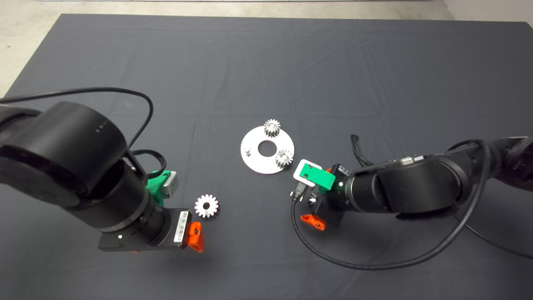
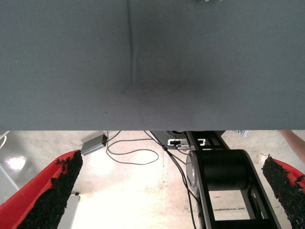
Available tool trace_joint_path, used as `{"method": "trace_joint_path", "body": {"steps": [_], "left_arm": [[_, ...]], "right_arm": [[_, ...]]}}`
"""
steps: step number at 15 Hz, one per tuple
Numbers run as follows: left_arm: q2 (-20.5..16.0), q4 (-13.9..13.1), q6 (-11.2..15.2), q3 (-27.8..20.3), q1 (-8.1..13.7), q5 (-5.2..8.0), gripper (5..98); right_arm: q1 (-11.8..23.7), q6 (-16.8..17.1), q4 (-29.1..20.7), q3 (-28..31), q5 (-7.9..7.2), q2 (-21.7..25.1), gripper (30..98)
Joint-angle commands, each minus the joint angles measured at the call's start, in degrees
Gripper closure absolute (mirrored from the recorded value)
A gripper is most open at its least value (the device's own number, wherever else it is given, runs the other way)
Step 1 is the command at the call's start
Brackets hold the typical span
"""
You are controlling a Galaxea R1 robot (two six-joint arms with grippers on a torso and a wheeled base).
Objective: Remove an incorrectly installed larger gear and replace it with the correct smaller gear
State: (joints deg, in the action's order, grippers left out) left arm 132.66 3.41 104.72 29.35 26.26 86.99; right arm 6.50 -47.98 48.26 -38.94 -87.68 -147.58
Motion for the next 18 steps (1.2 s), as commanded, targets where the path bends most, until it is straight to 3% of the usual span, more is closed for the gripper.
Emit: {"method": "trace_joint_path", "body": {"steps": [1,11,18], "left_arm": [[-0.24,0.19,0.49,-0.81,0.82,0.25,6.1],[-0.16,0.19,0.49,-0.81,0.82,0.2,6.1],[-0.16,0.19,0.49,-1.33,0.82,0.11,6.1]], "right_arm": [[0.44,-4.18,3.81,0.72,-2.67,0.31,30.9],[0.35,-10.11,3.59,2.49,-3.2,3.32,30.9],[-1.93,-9.94,3.77,4.06,-3.2,4.79,30.9]]}}
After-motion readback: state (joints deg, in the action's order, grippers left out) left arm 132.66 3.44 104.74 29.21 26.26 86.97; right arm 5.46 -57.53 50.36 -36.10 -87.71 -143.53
